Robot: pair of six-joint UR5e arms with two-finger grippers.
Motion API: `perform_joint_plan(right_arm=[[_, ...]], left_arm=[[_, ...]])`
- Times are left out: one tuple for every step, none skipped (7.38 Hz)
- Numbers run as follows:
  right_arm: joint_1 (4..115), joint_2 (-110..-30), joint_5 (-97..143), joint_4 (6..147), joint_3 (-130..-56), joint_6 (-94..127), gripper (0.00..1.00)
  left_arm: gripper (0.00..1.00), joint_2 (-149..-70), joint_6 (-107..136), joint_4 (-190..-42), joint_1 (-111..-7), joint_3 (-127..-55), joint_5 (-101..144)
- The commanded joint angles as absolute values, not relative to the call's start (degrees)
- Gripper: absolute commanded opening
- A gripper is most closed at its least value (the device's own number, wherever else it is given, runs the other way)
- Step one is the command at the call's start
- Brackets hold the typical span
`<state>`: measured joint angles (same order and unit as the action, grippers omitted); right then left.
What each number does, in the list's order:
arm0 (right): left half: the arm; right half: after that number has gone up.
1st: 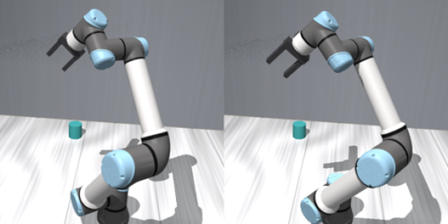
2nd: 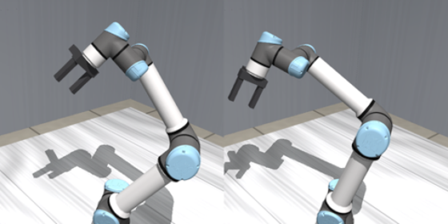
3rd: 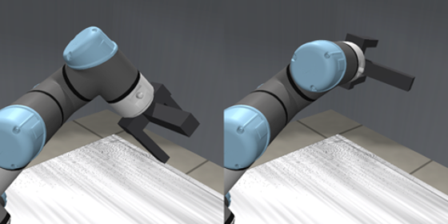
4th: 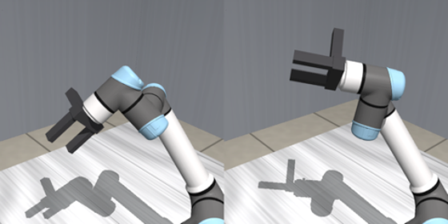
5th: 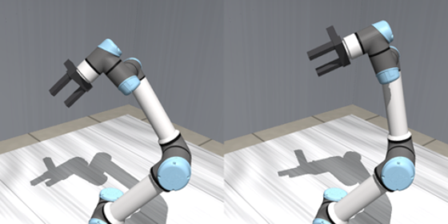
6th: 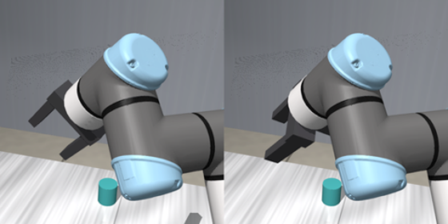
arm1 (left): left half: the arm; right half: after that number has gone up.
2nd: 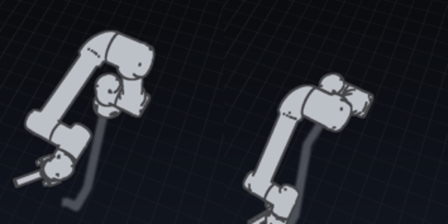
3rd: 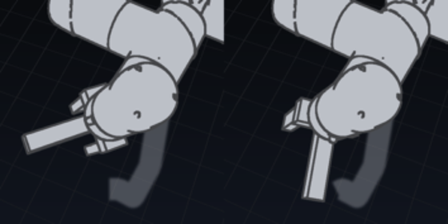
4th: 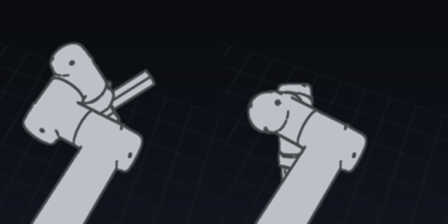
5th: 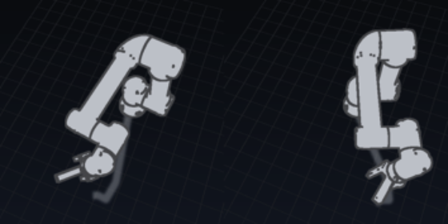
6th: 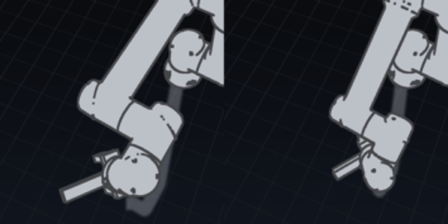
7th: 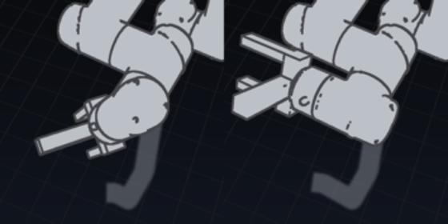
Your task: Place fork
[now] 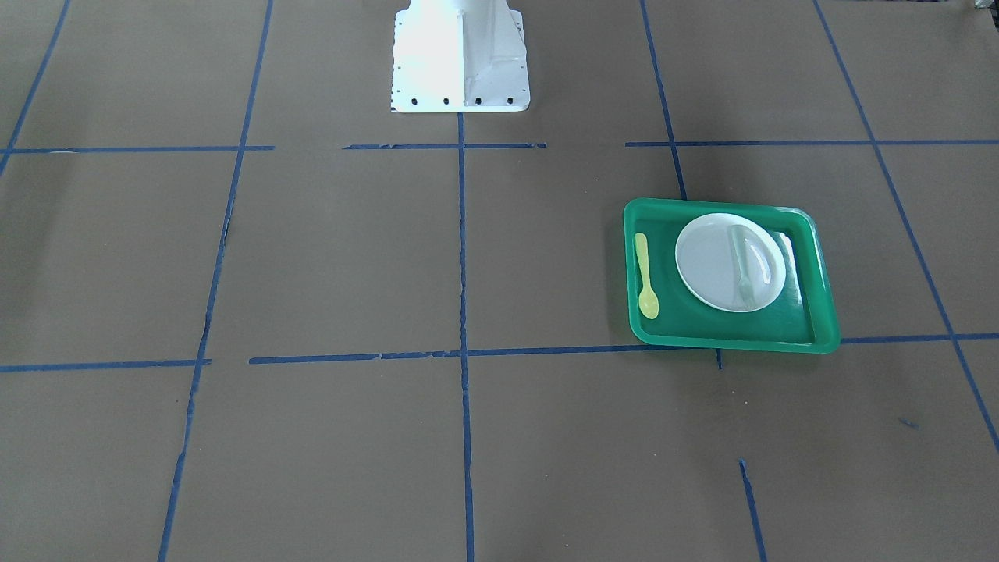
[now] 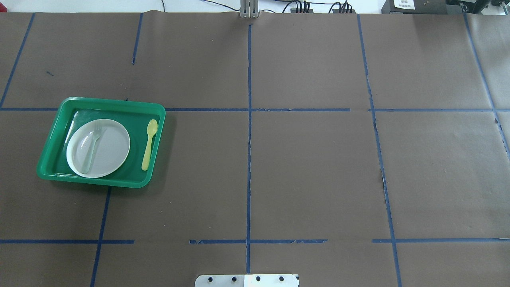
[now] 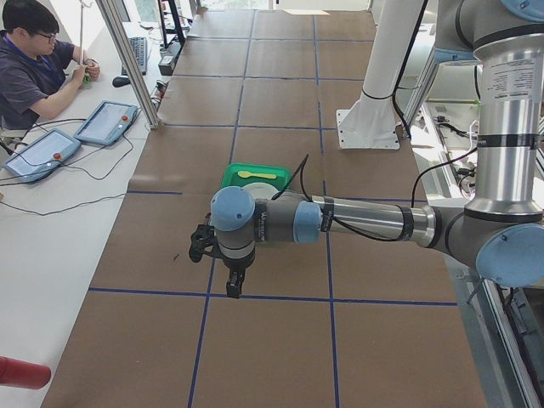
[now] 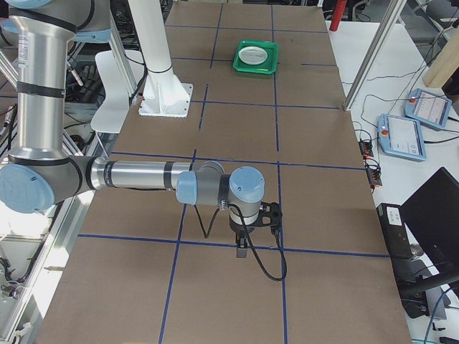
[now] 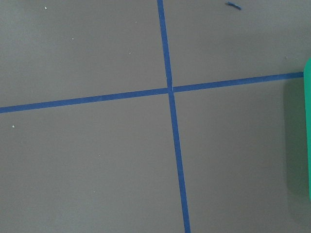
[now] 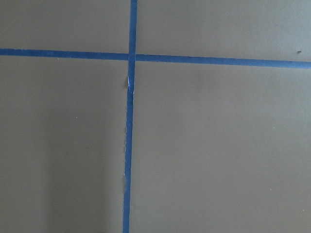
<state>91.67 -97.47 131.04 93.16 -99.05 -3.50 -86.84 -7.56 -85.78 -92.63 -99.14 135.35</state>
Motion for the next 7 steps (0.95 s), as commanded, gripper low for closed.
perform_joint_plan(right_arm=[[91.7,-97.5,131.0,93.2,-99.1,-3.5,1.0],[91.7,-97.5,131.0,93.2,-99.1,-3.4,1.0],[91.7,-97.5,131.0,93.2,-99.1,-3.5,1.0],[91.7,-97.5,131.0,93.2,-99.1,-3.5,1.0],[91.7,-97.5,131.0,93.2,-99.1,-3.5,1.0],[91.7,-97.5,131.0,93.2,-99.1,-3.5,1.0],[91.7,-97.5,131.0,93.2,-99.1,-3.5,1.0]], left_arm=[[1.0,-86.8,-7.6,-85.8,-92.6,-99.2,135.4],[1.0,-86.9,-7.6,-85.9,-92.6,-98.5,135.4],[1.0,-87.2,-7.4,-86.1,-92.5,-99.9,135.4],[1.0,-89.6,-6.6,-86.8,-91.7,-100.9,135.4],[1.0,-91.9,-2.5,-87.2,-87.3,-102.4,135.4],[1.0,-92.8,7.8,-88.0,-82.5,-103.5,135.3],[1.0,-93.0,12.1,-95.3,-77.7,-103.1,134.9]])
